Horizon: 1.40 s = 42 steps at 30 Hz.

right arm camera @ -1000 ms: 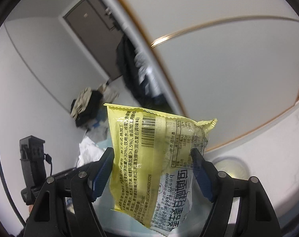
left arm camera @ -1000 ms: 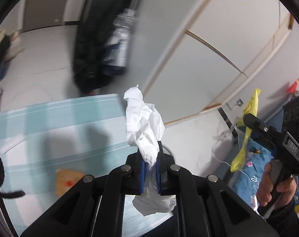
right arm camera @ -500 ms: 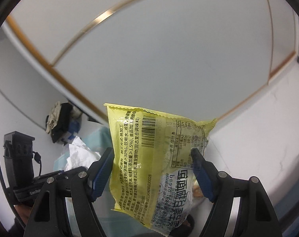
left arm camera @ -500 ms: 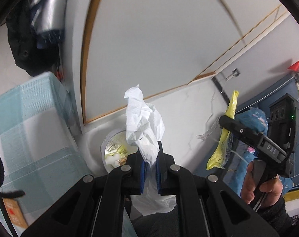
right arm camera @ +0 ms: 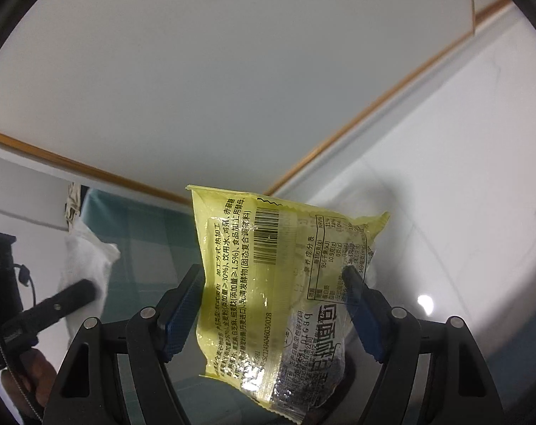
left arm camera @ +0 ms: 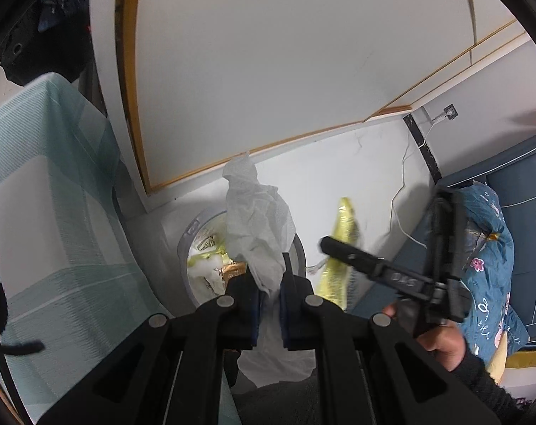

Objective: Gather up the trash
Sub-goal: 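Open the right tool then the left tool to drop both items into the bin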

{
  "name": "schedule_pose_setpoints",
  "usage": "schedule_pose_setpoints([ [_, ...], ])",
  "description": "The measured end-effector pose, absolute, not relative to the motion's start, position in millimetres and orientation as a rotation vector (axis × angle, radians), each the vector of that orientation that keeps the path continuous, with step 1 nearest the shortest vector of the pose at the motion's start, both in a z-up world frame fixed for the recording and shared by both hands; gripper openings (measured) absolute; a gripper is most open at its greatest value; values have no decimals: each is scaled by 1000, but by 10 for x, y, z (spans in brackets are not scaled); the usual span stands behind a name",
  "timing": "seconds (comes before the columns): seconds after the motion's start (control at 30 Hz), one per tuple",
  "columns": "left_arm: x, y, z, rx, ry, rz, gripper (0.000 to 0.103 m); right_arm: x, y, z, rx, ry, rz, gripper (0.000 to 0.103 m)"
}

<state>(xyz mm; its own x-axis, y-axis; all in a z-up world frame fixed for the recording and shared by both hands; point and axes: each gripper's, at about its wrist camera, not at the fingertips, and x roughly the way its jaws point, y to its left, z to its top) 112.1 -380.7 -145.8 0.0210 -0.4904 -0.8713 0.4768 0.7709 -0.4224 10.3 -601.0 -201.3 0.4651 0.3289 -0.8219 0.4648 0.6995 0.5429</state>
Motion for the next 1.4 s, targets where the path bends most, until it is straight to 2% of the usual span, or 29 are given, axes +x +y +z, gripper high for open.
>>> schedule_pose_setpoints([
  [0.13,1148,-3862,-1489,-6,1374,-743,5,191,-5964,-2314,887,1163,-85,79],
  [0.23,1166,-3872,-1501,0,1388,-735,5,266,-5916,-2492,890,1205,-79,88],
  [0.6,1211,-4040,-1650,24,1458,-725,5,174,-5889,-2686,922,1267,-46,100],
  [1.0,1161,-4244,-1853,93,1557,-750,5,-481,-6158,-2215,951,1112,-219,100],
  [1.23,1177,-4424,-2115,109,1674,-711,7,-794,-6312,-1928,985,1033,-303,100],
  [1.33,1161,-4507,-2246,130,1715,-711,15,-840,-6304,-1894,990,1018,-324,100],
  [1.4,1154,-4540,-2331,146,1736,-694,30,-889,-6299,-1865,987,1011,-333,100],
])
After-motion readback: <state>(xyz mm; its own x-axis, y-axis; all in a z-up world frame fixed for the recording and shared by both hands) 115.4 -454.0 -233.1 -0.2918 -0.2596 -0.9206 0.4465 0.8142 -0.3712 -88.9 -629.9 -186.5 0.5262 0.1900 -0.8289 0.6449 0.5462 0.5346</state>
